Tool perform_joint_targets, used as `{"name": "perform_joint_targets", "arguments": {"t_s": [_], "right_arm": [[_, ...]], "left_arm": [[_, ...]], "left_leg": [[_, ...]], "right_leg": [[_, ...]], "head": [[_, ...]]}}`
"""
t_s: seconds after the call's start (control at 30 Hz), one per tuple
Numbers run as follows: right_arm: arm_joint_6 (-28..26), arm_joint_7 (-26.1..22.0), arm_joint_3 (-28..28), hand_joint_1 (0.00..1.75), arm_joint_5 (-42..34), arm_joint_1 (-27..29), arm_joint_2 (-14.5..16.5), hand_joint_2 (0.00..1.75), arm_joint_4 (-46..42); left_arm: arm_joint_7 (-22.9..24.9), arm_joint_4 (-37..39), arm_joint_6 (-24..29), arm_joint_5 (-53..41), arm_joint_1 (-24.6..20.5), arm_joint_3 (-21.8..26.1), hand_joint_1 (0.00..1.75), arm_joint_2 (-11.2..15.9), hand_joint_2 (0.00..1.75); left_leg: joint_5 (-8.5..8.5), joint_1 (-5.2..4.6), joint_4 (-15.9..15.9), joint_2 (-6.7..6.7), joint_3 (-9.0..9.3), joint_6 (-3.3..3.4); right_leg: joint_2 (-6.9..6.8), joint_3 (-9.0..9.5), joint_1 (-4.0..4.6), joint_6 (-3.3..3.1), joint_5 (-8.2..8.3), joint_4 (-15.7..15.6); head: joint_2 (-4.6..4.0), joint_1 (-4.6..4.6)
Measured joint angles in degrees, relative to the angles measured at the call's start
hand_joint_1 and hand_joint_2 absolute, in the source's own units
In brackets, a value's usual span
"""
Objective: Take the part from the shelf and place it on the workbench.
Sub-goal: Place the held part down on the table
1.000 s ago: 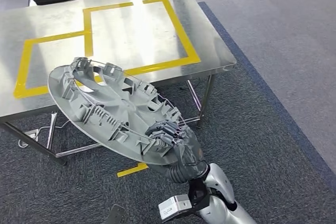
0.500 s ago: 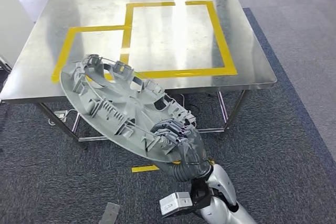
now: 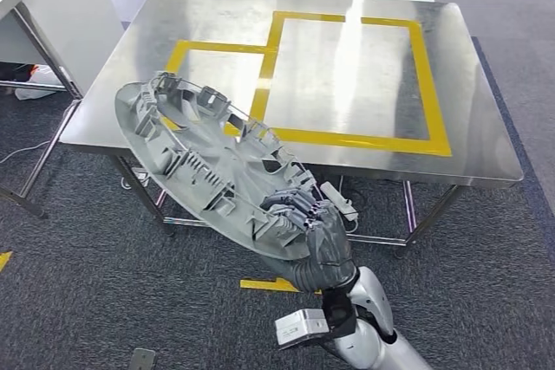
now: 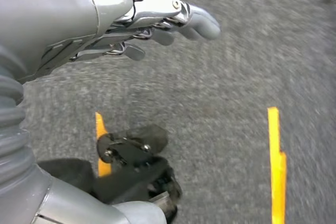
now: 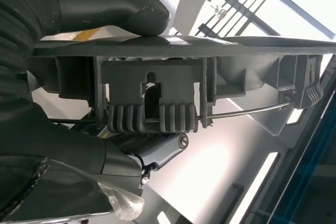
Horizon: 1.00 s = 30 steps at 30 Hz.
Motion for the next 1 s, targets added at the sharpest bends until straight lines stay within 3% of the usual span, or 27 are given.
{"name": "perform_joint_targets", "arguments": {"t_s": [0.07, 0.13, 0.17, 0.2, 0.23, 0.3, 0.33, 0.37, 0.43, 0.57, 0.6, 0.67, 0.7, 0.73, 0.8, 0.87, 0.93, 1.0], "right_arm": [[-1.7, 1.9, -0.6, 1.75, 1.1, -0.7, 0.0, 1.75, 0.3], [-3.6, 3.5, -1.6, 1.75, 2.3, -1.3, 0.0, 1.75, 0.8], [-4.6, 4.2, -2.1, 1.75, 2.8, -1.6, 0.0, 1.75, 1.2], [-5.5, 4.8, -2.7, 1.75, 3.3, -1.8, 0.0, 1.75, 1.6], [-6.2, 5.4, -3.3, 1.75, 3.7, -2.0, 0.0, 1.75, 2.1], [-6.8, 6.2, -4.3, 1.75, 4.0, -2.5, 0.0, 1.75, 3.0], [-6.9, 6.5, -4.7, 1.75, 4.1, -2.9, 0.0, 1.75, 3.5], [-7.0, 6.7, -5.1, 1.75, 4.0, -3.2, 0.0, 1.75, 3.9], [-7.3, 7.0, -5.7, 1.75, 3.7, -3.7, 0.2, 1.75, 4.5], [-8.0, 7.4, -7.4, 1.75, 1.6, -4.0, 0.5, 1.75, 5.6], [-8.2, 7.3, -7.8, 1.75, 0.8, -4.2, 0.6, 1.75, 5.8], [-8.8, 7.0, -8.8, 1.75, -0.5, -4.7, 0.7, 1.75, 6.4], [-9.1, 6.9, -9.4, 1.75, -1.0, -4.9, 0.8, 1.75, 6.8], [-9.3, 6.8, -9.9, 1.75, -1.4, -5.0, 0.8, 1.75, 7.1], [-9.4, 6.8, -10.8, 1.75, -1.9, -5.0, 0.8, 1.75, 7.7], [-9.5, 6.8, -11.4, 1.75, -2.2, -5.1, 0.8, 1.75, 8.2], [-9.8, 6.7, -11.9, 1.75, -2.7, -5.4, 0.9, 1.75, 8.6], [-9.9, 6.7, -12.7, 1.75, -3.4, -5.5, 1.0, 1.75, 9.0]], "left_arm": [[0.0, 0.0, -0.1, -0.7, 0.3, 3.6, 0.0, 0.3, 1.75], [0.0, -0.1, -0.3, -1.1, 0.2, 6.5, 0.0, 0.6, 1.75], [0.0, -0.1, -0.4, -1.2, 0.2, 7.6, 0.0, 0.7, 1.75], [0.0, -0.1, -0.4, -1.3, 0.3, 8.6, 0.0, 0.8, 1.75], [0.0, -0.1, -0.4, -1.3, 0.4, 9.5, 0.0, 0.8, 1.75], [0.0, -0.1, -0.3, -1.2, 0.6, 10.7, 0.0, 0.9, 1.75], [0.0, -0.1, -0.1, -1.1, 0.6, 11.2, 0.0, 0.9, 1.75], [0.0, -0.1, -0.1, -1.0, 0.6, 11.7, 0.0, 0.9, 1.75], [0.0, -0.1, 0.1, -0.8, 0.6, 12.4, 0.0, 0.9, 1.75], [0.1, -0.1, -0.1, -0.5, 0.7, 13.3, 0.0, 1.3, 1.75], [0.1, -0.1, -0.2, -0.3, 0.7, 13.5, 0.0, 1.4, 1.75], [0.3, -0.1, -0.5, 0.0, 0.9, 13.8, 0.0, 1.7, 1.75], [0.4, -0.1, -0.6, 0.1, 1.0, 14.0, 0.0, 2.0, 1.75], [0.5, -0.1, -0.7, 0.2, 1.2, 14.1, 0.0, 2.1, 1.75], [0.5, -0.1, -0.7, 0.3, 1.4, 14.3, 0.0, 2.5, 1.75], [0.5, 0.0, -0.5, 0.3, 1.6, 14.4, 0.0, 2.6, 1.75], [0.6, 0.0, 0.0, 0.4, 1.6, 14.6, 0.0, 2.6, 1.75], [0.8, -0.1, 0.3, 0.5, 1.5, 14.7, 0.0, 2.5, 1.75]], "left_leg": [[-0.19, 0.35, -0.4, -0.61, 0.44, 0.54], [-0.5, 0.48, -0.5, -1.21, 0.71, 1.05], [-0.7, 0.44, -0.5, -1.56, 0.85, 1.21], [-0.94, 0.41, -0.5, -1.89, 1.1, 1.29], [-1.24, 0.38, -0.5, -2.22, 1.47, 1.31], [-1.98, 0.38, -0.4, -2.78, 2.52, 1.13], [-2.35, 0.31, -0.4, -2.98, 2.98, 0.93], [-2.68, 0.23, -0.3, -3.15, 3.22, 0.67], [-2.93, 0.14, -0.2, -3.24, 3.19, 0.1], [-4.33, 0.33, 1.4, -2.96, 2.78, -1.09], [-5.53, 0.44, 4.0, -2.94, 1.52, -1.43], [-8.01, 0.63, 11.6, -2.93, -2.67, -1.9], [-8.5, 0.71, 14.6, -2.93, -4.61, -2.03], [-7.81, 0.75, 15.5, -2.93, -5.61, -2.07], [-3.51, 0.8, 11.1, -3.19, -4.54, -1.9], [0.21, 0.94, 4.2, -5.11, -1.86, -1.48], [0.36, 0.92, 0.8, -6.51, -0.4, -1.0], [-0.27, 0.85, -0.2, -5.75, 0.21, -0.51]], "right_leg": [[2.01, -1.12, -0.06, 0.34, -1.45, 2.6], [4.46, -5.61, -0.12, 0.42, -4.0, 9.8], [4.98, -8.37, -0.11, 0.42, -4.89, 13.8], [5.19, -10.52, -0.09, 0.41, -4.75, 16.3], [5.28, -11.81, -0.08, 0.37, -3.42, 16.8], [5.3, -11.07, -0.07, 0.12, 2.15, 11.5], [5.33, -9.94, 0.0, -0.05, 4.4, 8.0], [5.35, -8.62, 0.05, -0.28, 5.63, 4.9], [5.52, -7.34, 0.25, -0.74, 5.49, 2.4], [6.04, -6.15, -0.11, -1.86, 5.12, 1.4], [6.18, -5.79, -0.23, -2.14, 5.01, 1.3], [6.68, -5.42, -0.24, -2.48, 4.66, 1.2], [7.07, -5.19, -0.23, -2.54, 4.46, 1.3], [7.53, -4.89, -0.23, -2.51, 4.23, 1.3], [8.56, -4.09, -0.24, -2.31, 3.71, 1.3], [9.63, -3.66, -0.3, -1.89, 3.21, 1.3], [10.69, -3.98, -0.56, -1.15, 3.04, 1.3], [11.58, -4.29, -0.79, -0.27, 3.0, 0.9]], "head": [[0.0, 0.21], [0.0, 0.49], [0.0, 0.58], [0.0, 0.58], [0.0, 0.59], [0.0, 0.6], [0.0, 0.6], [0.0, 0.61], [0.0, 0.55], [0.0, 0.36], [0.0, 0.24], [0.0, 0.11], [0.0, 0.14], [0.0, 0.14], [0.0, 0.15], [0.0, 0.2], [0.0, 0.12], [0.0, 0.0]]}}
